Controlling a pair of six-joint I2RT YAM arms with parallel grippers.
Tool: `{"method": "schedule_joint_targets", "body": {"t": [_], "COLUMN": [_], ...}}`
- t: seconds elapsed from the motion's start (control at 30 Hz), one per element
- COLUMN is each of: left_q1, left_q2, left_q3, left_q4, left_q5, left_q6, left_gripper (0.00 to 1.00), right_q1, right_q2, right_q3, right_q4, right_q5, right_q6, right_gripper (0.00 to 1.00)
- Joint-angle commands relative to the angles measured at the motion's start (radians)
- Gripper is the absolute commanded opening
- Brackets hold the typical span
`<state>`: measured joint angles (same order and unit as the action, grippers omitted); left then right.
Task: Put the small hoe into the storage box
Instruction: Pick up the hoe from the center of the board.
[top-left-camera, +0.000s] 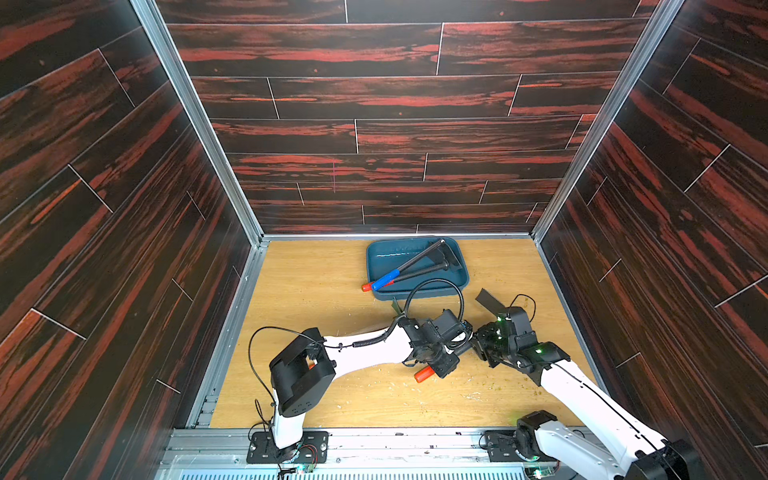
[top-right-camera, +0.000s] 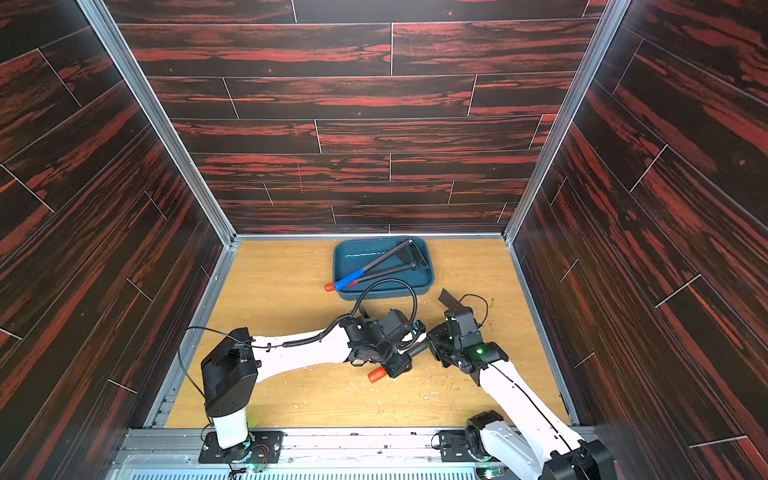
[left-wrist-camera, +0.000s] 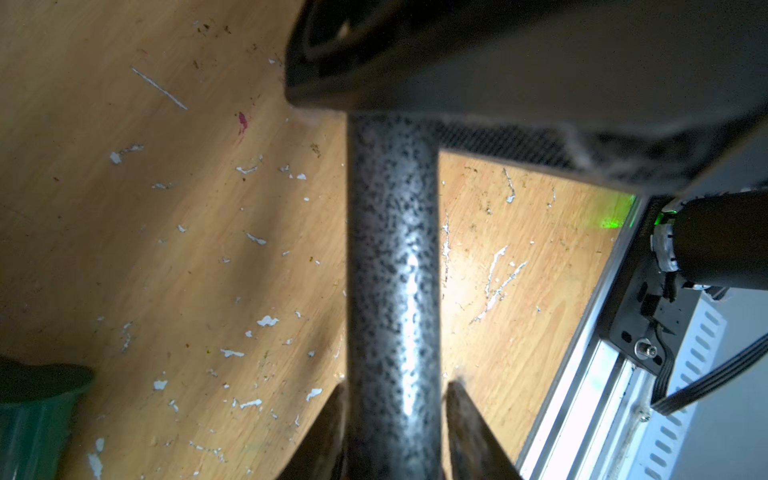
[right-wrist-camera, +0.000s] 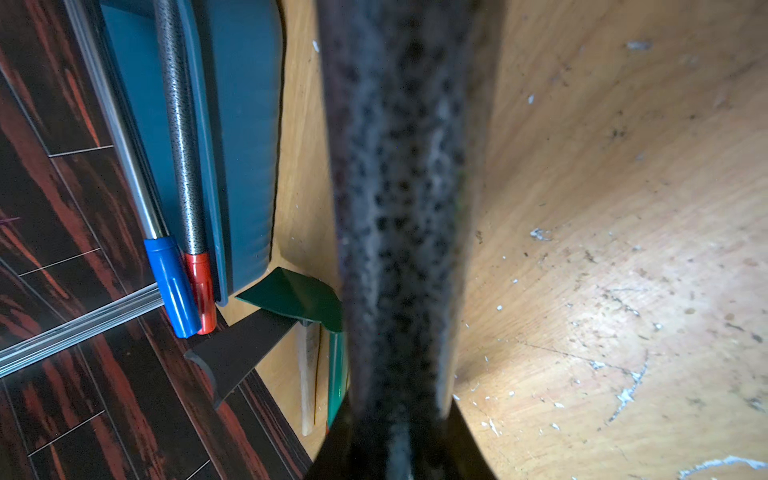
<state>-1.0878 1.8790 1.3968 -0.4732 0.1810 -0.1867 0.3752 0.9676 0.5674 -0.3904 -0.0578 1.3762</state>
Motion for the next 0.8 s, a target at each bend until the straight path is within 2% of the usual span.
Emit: {"method": "schedule_joint_targets", "body": {"t": [0.0,0.27,0.37,0.5,0.77], "left_q1": [-0.004,-0.004,-0.004,-0.004,-0.005], "left_q2": [-0.034,-0.026,-0.026,-0.038,-0.067], "left_q3": [0.001,0.020,0.040,0.073,0.119], "left_q4": [0.001,-0.015,-0.040,-0.080,-0.167], "left_q5": [-0.015,-0.006,-0.005,-0.021,-0.078], "left_q6": [-0.005,0.001,0.010,0.030,0.079], "left_gripper": [0.36,0.14,0.00,0.00,0.00], "right_q1": [0.004,0.004,0.004,0.004,0.004], "right_q2": [-0.011,-0.021,-0.023,-0.033,-0.078], "right_q3": [0.043,0.046,0.045,0.037,0.032], "right_q4": [0.035,0.033,0.038,0.050,0.032], "right_q5": [0.009,0.012,0.012,0.010,0.022], "right_q6": [-0.011,-0.028,-0.046,-0.073,-0.121], "right_gripper": [0.00,0.00,0.00,0.00,0.15]}}
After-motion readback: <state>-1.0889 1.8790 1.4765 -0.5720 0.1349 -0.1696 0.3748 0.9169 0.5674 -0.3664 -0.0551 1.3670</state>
